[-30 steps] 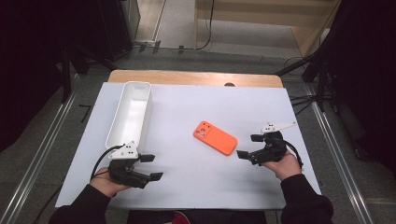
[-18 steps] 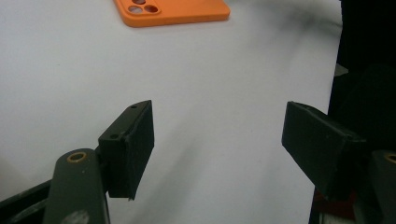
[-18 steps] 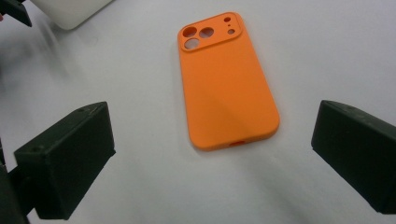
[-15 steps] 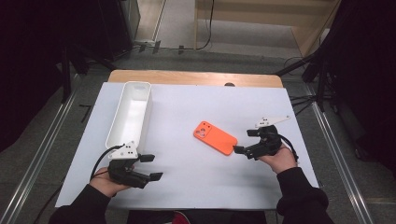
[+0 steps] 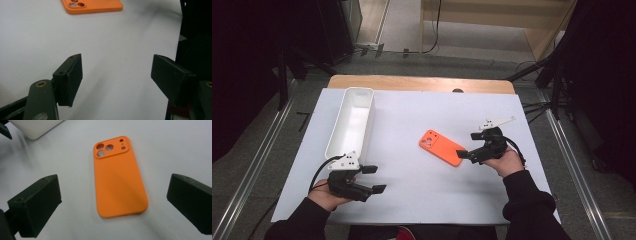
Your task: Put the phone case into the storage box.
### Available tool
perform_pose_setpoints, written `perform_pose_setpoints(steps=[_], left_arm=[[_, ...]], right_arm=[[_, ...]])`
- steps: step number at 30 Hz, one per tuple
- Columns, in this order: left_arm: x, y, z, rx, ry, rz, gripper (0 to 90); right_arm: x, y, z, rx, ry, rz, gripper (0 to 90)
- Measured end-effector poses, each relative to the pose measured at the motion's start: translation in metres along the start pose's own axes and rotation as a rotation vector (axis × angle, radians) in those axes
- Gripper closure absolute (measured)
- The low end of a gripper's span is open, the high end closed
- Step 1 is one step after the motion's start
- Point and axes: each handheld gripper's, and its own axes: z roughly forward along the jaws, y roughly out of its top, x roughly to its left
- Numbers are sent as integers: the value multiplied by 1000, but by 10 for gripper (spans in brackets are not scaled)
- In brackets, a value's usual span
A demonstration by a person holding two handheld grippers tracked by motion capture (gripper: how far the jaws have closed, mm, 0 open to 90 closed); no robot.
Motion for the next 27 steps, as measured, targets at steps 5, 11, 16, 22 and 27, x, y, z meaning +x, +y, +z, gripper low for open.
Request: perform_pose_setpoints(steps=[5,11,16,22,27], left_arm=[[0,0,0,0,0,2,256],[0,0,0,0,0,2,256],[0,0,0,0,0,0,256],[1,0,0,-3,-1,-2,256],[1,0,0,-2,-2,-1,256]], right_arm=[[-1,5,3,6,5,-1,0],[-3,12,10,17,7,-11,0],[-4,18,16,14,10,-17,0],[-4,25,25,27,7,-29,0],[-4,31,32,40,16,-45,0]])
